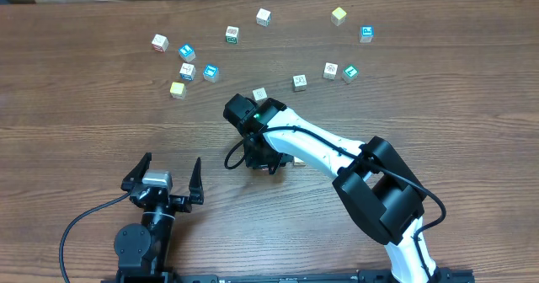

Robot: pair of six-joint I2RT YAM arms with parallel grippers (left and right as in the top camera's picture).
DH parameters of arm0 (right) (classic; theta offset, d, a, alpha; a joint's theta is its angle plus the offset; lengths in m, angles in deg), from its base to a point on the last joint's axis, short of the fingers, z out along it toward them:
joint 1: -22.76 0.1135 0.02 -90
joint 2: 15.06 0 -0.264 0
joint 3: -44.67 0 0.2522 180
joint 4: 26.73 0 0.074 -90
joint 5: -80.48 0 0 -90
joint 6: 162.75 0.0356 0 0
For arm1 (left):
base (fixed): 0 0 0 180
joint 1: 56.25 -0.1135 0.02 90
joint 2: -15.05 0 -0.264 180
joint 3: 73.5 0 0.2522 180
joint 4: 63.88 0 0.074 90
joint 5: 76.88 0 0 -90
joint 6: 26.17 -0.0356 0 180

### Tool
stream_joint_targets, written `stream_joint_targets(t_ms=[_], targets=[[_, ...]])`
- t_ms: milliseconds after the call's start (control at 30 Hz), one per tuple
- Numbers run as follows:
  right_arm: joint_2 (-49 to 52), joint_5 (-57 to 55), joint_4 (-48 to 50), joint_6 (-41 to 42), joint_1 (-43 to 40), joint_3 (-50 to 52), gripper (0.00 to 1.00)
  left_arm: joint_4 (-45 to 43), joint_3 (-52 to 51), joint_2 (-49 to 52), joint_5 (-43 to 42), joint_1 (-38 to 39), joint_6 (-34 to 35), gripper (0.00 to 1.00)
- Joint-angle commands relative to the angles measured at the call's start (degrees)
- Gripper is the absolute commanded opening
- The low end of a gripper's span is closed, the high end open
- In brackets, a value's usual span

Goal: Form a horizontal line
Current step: 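Open the right gripper, release the green-R block and raise it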

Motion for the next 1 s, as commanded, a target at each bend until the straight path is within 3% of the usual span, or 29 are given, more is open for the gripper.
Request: stream_joint_targets(t_ms=[0, 733, 967], targets=[[-1.31, -0.26, 0.22, 0.02, -0.33, 0.55, 0.30, 0.13, -0.20, -0.55, 0.22, -0.42, -1.29, 1.00], [-1.31, -0.11, -1.95, 0.24, -2.71, 0.55, 0.30, 0.13, -0.20, -0.55, 0.22, -0.39, -1.29, 0.99], [-1.31, -0.61, -0.63, 0.13, -2.80, 0.55, 0.38, 0.13, -0.20, -0.55, 0.22, -0.42, -1.29, 1.00]])
